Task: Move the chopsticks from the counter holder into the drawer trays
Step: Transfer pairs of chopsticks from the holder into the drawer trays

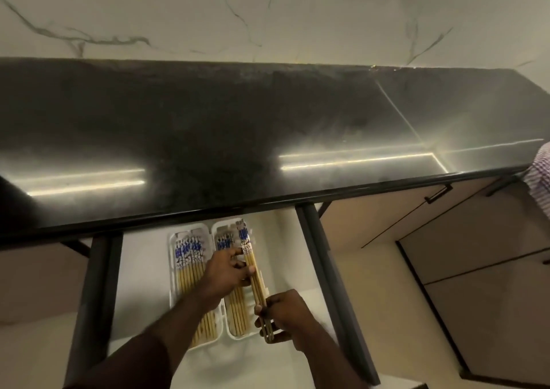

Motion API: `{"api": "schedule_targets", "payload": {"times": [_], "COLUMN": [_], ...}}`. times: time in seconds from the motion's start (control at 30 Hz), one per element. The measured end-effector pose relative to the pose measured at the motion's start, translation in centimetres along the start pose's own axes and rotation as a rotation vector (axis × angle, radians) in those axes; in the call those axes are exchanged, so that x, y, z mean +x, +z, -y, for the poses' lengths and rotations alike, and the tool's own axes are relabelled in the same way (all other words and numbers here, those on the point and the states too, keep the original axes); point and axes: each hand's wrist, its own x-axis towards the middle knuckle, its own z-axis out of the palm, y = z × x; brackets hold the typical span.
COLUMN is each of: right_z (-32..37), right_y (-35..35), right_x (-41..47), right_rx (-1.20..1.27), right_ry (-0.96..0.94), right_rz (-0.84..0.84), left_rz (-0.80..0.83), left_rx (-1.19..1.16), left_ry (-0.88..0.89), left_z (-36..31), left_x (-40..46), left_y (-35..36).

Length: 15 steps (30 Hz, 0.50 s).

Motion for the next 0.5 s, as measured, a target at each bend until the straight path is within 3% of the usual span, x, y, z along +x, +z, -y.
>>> {"api": "schedule_targets", "payload": {"times": [0.3, 0.5], "right_z": [1.1, 1.7], "right_y": [1.8, 3.7], "right_x": [4.5, 6.1], "right_rx": [-0.116, -0.310], "right_ry": [0.113, 0.071], "right_rz": [-0.066, -0.229], "left_rz": [-0.097, -0.104], "left_rx": [0.254, 0.431], "left_ry": [-0.066, 0.020], "left_z": [2.0, 2.9], "left_x": [2.4, 3.6], "left_y": [0.1, 0.8]}}
